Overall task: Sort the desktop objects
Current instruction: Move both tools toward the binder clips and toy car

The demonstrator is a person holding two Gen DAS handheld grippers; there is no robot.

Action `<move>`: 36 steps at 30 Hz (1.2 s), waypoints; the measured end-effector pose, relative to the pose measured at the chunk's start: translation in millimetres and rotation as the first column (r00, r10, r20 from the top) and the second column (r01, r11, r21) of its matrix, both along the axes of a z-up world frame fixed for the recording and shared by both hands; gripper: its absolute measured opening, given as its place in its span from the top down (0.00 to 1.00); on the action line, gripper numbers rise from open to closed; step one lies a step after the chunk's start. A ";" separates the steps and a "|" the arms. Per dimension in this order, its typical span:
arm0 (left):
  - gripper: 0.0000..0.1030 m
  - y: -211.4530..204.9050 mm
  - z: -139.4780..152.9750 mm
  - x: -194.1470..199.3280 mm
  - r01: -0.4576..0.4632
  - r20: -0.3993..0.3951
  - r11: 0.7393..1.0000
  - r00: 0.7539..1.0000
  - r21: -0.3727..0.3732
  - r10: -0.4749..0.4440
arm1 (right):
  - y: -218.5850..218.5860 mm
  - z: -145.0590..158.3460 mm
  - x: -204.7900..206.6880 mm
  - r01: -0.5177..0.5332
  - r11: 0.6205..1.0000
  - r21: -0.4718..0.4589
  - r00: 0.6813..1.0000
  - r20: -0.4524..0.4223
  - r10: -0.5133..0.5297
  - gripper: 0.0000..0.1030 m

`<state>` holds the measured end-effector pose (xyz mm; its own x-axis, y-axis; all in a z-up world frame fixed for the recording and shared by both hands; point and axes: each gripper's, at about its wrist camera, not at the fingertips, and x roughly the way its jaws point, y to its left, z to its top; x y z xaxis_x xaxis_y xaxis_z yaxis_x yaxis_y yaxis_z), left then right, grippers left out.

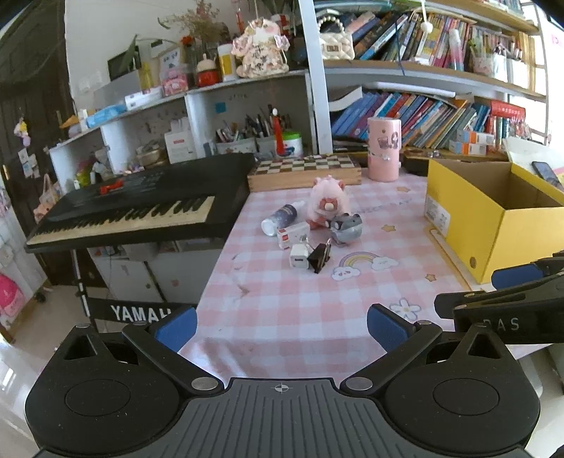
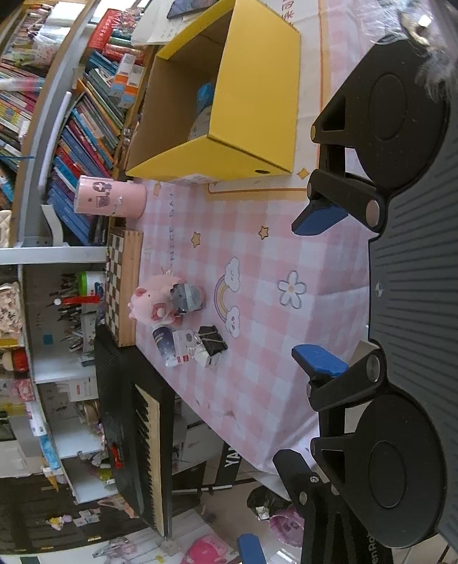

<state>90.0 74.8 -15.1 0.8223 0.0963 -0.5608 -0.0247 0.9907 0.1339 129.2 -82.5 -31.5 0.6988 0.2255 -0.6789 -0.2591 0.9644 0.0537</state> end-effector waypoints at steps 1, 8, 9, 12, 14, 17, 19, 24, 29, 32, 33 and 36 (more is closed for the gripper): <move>0.00 -0.1 -1.7 6.2 0.000 -0.010 1.000 1.000 -0.002 0.000 | 0.4 -0.7 5.5 -0.002 1.000 -0.002 1.000 -0.004 0.002 0.36; 0.00 -1.5 -8.7 48.1 -0.009 -0.061 1.000 0.998 -0.010 0.008 | 3.2 -4.1 51.9 -0.021 1.000 -0.018 0.999 -0.035 0.021 0.37; 0.00 -1.4 -9.3 53.3 -0.013 -0.063 1.000 0.998 -0.011 0.012 | 3.3 -4.2 57.9 -0.027 0.999 -0.021 0.999 -0.036 0.026 0.37; 0.00 -1.3 -12.3 70.3 -0.027 -0.080 1.000 0.997 -0.016 0.025 | 3.6 -6.5 77.1 -0.041 0.999 -0.027 0.998 -0.047 0.039 0.37; 0.00 -1.6 -13.3 81.1 -0.035 -0.087 0.999 0.996 -0.015 0.034 | 3.1 -8.3 89.4 -0.047 0.999 -0.023 0.997 -0.057 0.046 0.37; 0.00 -1.7 -13.8 96.3 -0.052 -0.098 0.999 0.994 -0.007 0.051 | 3.7 -10.6 110.2 -0.057 0.998 -0.016 0.996 -0.070 0.056 0.37; 0.00 -0.9 -14.0 105.5 -0.069 -0.108 0.998 0.992 -0.004 0.068 | 5.7 -11.9 123.3 -0.072 0.997 -0.013 0.995 -0.077 0.071 0.37; 0.00 0.4 -15.4 128.0 -0.100 -0.133 0.995 0.986 -0.004 0.099 | 10.8 -14.7 150.7 -0.122 0.993 -0.006 0.989 -0.087 0.121 0.37; 0.00 3.6 -16.7 147.0 -0.130 -0.165 0.992 0.978 0.001 0.128 | 16.6 -16.8 179.2 -0.144 0.989 0.015 0.984 -0.099 0.145 0.37; 0.00 5.0 -17.6 156.4 -0.138 -0.176 0.990 0.975 0.004 0.137 | 22.6 -18.6 195.7 -0.166 0.986 0.029 0.981 -0.101 0.168 0.37; 0.00 4.7 -18.8 159.2 -0.137 -0.182 0.991 0.974 0.007 0.136 | 24.6 -20.0 201.0 -0.171 0.985 0.033 0.979 -0.104 0.174 0.37; 0.00 3.4 -22.4 164.7 -0.131 -0.196 0.991 0.971 0.027 0.134 | 30.7 -26.8 217.8 -0.175 0.984 0.044 0.977 -0.116 0.179 0.37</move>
